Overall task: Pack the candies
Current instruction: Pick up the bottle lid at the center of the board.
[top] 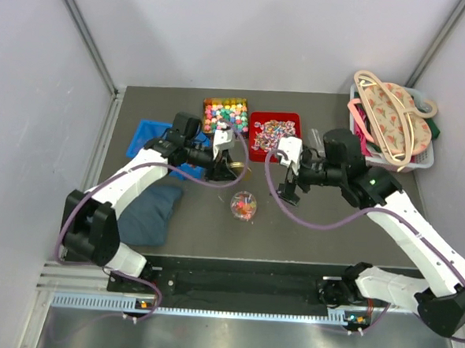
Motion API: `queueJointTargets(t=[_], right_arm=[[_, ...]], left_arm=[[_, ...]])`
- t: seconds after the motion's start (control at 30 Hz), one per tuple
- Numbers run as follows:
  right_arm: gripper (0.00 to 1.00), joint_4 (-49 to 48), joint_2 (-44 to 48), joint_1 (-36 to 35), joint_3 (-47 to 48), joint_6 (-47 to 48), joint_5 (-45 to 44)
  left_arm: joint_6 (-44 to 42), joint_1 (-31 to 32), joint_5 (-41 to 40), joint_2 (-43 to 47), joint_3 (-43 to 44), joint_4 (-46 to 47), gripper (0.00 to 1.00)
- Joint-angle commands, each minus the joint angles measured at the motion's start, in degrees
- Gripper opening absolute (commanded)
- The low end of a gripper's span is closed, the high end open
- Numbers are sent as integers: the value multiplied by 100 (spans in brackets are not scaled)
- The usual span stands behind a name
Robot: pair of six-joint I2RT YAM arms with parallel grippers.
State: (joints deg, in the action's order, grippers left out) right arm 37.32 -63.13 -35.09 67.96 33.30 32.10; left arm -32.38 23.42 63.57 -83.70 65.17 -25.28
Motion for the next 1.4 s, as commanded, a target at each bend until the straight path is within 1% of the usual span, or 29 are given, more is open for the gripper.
queueJointTargets(t=[0.0, 0.03, 0.07, 0.1, 0.13, 0.2, 0.23, 0.27, 0.3, 0.33, 0.37, 0.47, 0.5, 0.53, 0.57, 0.6, 0.63, 0.73, 0.83, 1.03, 1.37], right_arm=[[99, -918, 231, -419, -415, 71, -967], [99, -972, 257, -550, -485, 132, -1334], [99, -1033, 284, -804, -608, 185, -1486], [99, -1164, 284, -893, -652, 238, -1626], [99, -1227, 275, -981, -688, 256, -1845], [99, -1306, 214, -1131, -714, 291, -1970], [99, -1428, 196, -1175, -723, 300, -2153], [99, -1516, 170, -1219, -732, 317, -2259], [99, -1578, 109, -1298, -741, 370, -2365], [99, -1796, 74, -1325, -758, 370, -2566], [99, -1912, 38, -1368, -767, 362, -2707], [99, -2131, -146, -1439, -732, 362, -2972], [99, -2167, -251, -1465, -723, 414, -3042], [99, -2168, -304, -1535, -714, 449, -3086], [99, -2263, -374, -1588, -714, 484, -3174], [99, -2308, -436, -1667, -723, 554, -3366], [99, -2334, -541, -1746, -714, 581, -3420], [99, -2545, -726, -1782, -645, 529, -3543], [99, -2738, -823, -1782, -600, 520, -3701], [99, -2712, -920, -1782, -346, 423, -3833], [99, -2949, -1140, -1782, -222, 590, -4150]], left_arm=[[1479, 5, 339, -436, 557, 805, 12], [1889, 5, 392, -628, 637, 910, 12], [2093, -13, 480, -743, 725, 989, 12], [2348, -30, 620, -849, 873, 1094, 12], [2986, -65, 848, -1041, 936, 1469, 12], [3779, -109, 1112, -1235, 989, 2050, 12], [4523, -110, 1357, -1393, 981, 2410, 12], [4826, -118, 1473, -1482, 989, 2979, 12], [5107, -110, 1552, -1552, 972, 3263, 12], [5632, -110, 1649, -1675, 963, 3492, 12], [5881, -110, 1798, -1737, 945, 4008, 12], [6760, -118, 1992, -1860, 762, 4705, 12], [6989, -110, 2001, -1878, 700, 5238, 13], [7504, -110, 2001, -1913, 630, 5618, 13], [7779, -118, 2001, -1922, 516, 5952, 13], [8034, -110, 2010, -1948, 471, 6608, 13], [8515, -101, 2019, -2000, 436, 6867, 13], [9238, -109, 2036, -2080, 383, 7762, 13], [9338, -101, 2036, -2054, 356, 7889, 13], [9083, -92, 2001, -2045, 312, 7661, 13], [9074, -83, 2019, -2124, 321, 7625, 13]])
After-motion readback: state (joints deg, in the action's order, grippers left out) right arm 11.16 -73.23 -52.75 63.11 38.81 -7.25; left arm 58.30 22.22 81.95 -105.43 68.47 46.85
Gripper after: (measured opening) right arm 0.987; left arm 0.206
